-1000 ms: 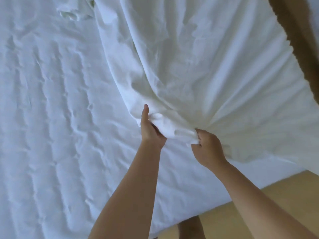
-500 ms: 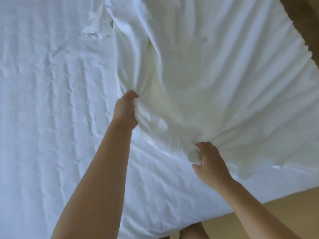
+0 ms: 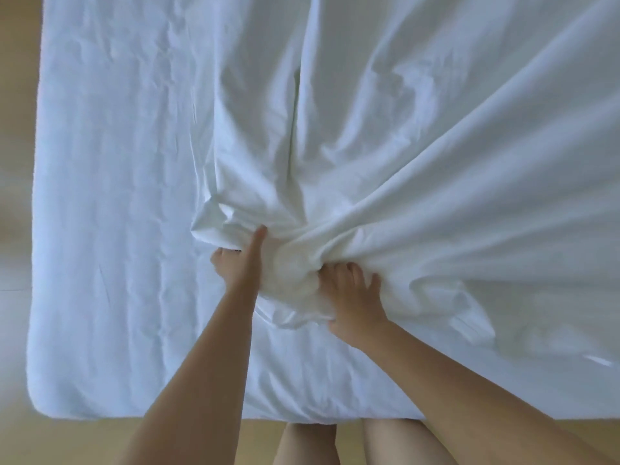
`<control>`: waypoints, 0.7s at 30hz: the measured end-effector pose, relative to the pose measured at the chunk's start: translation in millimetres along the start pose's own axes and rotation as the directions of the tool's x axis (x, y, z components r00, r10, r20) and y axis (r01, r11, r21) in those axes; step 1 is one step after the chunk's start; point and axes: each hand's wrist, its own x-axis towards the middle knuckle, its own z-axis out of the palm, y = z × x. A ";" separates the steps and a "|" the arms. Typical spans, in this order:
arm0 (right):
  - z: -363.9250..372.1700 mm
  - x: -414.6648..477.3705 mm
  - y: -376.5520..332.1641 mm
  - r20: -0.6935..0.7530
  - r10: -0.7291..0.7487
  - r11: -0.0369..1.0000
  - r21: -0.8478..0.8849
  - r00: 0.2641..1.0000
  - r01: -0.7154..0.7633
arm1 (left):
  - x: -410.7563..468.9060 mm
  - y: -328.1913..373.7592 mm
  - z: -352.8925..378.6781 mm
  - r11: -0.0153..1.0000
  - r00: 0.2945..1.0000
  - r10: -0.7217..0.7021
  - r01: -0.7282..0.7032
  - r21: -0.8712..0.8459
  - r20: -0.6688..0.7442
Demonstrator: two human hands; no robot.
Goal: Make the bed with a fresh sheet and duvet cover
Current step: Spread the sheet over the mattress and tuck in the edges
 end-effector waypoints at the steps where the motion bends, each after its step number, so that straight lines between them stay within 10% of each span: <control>1: 7.3 6.4 1.0 -0.076 0.014 1.000 -0.024 0.997 -0.016 | 6.0 2.6 3.9 0.971 0.993 0.099 -0.082 0.223 -0.067; 5: -11.6 22.7 2.2 -0.103 -0.049 0.999 -0.023 0.993 0.047 | 24.4 18.5 11.0 0.883 0.979 0.195 -0.149 0.446 -0.059; 10: -35.5 -1.2 12.1 0.451 -0.101 0.971 0.241 0.887 -0.012 | 14.7 28.5 4.1 0.997 0.968 0.077 -0.077 -0.009 0.237; 13: -18.2 -35.6 11.7 0.522 -0.021 0.946 0.286 0.853 -0.152 | -4.5 -0.5 -37.5 0.897 0.917 0.115 -0.262 0.357 0.383; 18: -9.4 -42.6 -82.8 0.060 0.208 0.734 0.651 0.976 -0.197 | -3.8 -55.1 -152.5 0.605 0.821 0.283 -0.554 0.572 0.496; 21: -41.5 -12.7 -176.3 -0.262 0.458 0.553 0.832 0.850 -0.042 | -12.4 -86.0 -183.3 0.260 0.608 0.304 -0.794 0.550 0.733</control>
